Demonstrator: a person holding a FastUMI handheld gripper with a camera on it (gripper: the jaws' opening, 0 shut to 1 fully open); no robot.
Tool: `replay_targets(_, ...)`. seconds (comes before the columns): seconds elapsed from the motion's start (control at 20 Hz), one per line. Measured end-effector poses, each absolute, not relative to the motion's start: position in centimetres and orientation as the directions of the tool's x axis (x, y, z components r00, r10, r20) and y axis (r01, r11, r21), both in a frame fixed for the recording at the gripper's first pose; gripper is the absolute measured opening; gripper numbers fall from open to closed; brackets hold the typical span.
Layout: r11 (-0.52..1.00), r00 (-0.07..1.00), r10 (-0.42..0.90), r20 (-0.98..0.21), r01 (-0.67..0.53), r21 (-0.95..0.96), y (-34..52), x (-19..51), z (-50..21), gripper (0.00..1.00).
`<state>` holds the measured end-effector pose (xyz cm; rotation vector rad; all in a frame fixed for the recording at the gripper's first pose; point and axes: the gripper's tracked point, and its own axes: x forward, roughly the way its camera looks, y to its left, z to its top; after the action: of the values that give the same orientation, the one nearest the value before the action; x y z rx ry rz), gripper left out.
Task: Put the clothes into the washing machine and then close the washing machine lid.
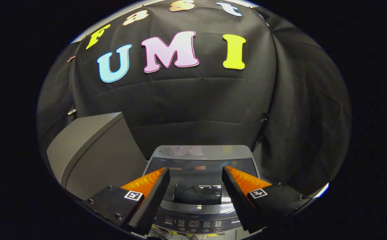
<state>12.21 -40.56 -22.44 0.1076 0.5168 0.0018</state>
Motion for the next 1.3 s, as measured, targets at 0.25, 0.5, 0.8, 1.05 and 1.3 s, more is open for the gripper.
replay_targets(0.25,0.991,0.92,-0.015,-0.393,0.066,0.116,-40.0,12.3,-16.9,0.99)
replay_targets(0.5,0.989,0.965,-0.048,-0.257,0.082,0.124,-35.8,10.6,-10.7,0.99)
replay_targets(0.8,0.985,0.98,-0.099,-0.174,0.122,0.123,-27.4,8.5,-5.8,0.99)
replay_targets(1.05,0.984,0.986,-0.131,-0.1,0.141,0.106,-18.2,6.7,-2.2,0.98)
replay_targets(1.3,0.989,0.991,-0.031,-0.131,0.049,0.14,-7.9,4.9,-2.5,0.98)
